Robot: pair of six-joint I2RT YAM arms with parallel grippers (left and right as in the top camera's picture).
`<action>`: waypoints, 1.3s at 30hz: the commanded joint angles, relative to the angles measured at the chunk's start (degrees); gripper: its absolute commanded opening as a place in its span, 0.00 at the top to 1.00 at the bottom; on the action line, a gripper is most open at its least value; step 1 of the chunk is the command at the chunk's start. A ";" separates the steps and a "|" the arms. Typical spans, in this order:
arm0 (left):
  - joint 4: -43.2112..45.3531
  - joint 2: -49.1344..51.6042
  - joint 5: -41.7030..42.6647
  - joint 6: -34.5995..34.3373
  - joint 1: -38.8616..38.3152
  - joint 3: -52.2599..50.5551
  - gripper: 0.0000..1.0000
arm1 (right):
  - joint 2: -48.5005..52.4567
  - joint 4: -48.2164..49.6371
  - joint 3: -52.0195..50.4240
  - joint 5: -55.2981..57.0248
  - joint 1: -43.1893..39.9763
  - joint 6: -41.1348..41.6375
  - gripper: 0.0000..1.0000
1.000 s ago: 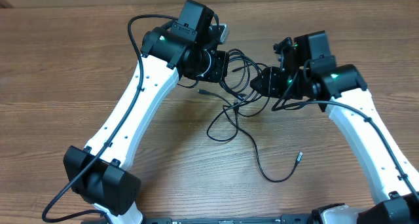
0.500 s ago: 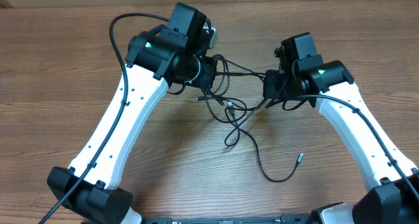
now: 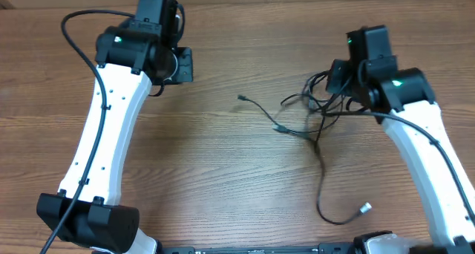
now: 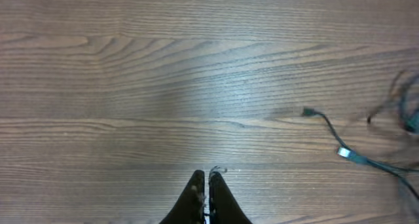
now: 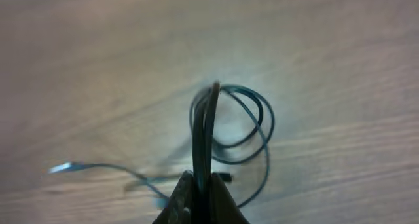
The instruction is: Untangle cables
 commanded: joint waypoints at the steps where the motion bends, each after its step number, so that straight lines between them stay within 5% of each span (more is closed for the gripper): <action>1: 0.83 -1.73 6.56 -1.51 0.44 0.59 0.93 | -4.15 3.02 3.17 -10.51 0.11 -1.81 0.96; 6: 1.66 -1.70 11.26 -1.53 0.00 0.52 0.89 | -5.31 13.20 3.32 -38.18 0.11 -6.91 0.96; 13: 2.29 -1.68 12.90 -1.55 0.00 0.52 0.85 | -5.29 27.12 3.32 -59.06 0.11 -6.45 0.95; 20: 2.58 -1.66 16.44 -1.53 -0.02 0.48 0.82 | -5.03 15.63 3.26 -38.97 0.11 -6.05 0.96; 34: 4.37 3.39 24.85 -1.33 -4.37 -1.77 0.76 | -5.01 -0.07 3.26 -21.11 0.22 -6.47 0.96; 37: 5.55 5.03 25.14 -2.25 -6.73 -1.77 0.77 | -5.01 -0.81 3.26 -21.00 0.37 -6.47 0.91; 39: 6.08 6.51 25.11 -3.82 -8.26 -1.77 0.77 | -5.01 -1.33 3.26 -18.45 0.33 -6.45 0.78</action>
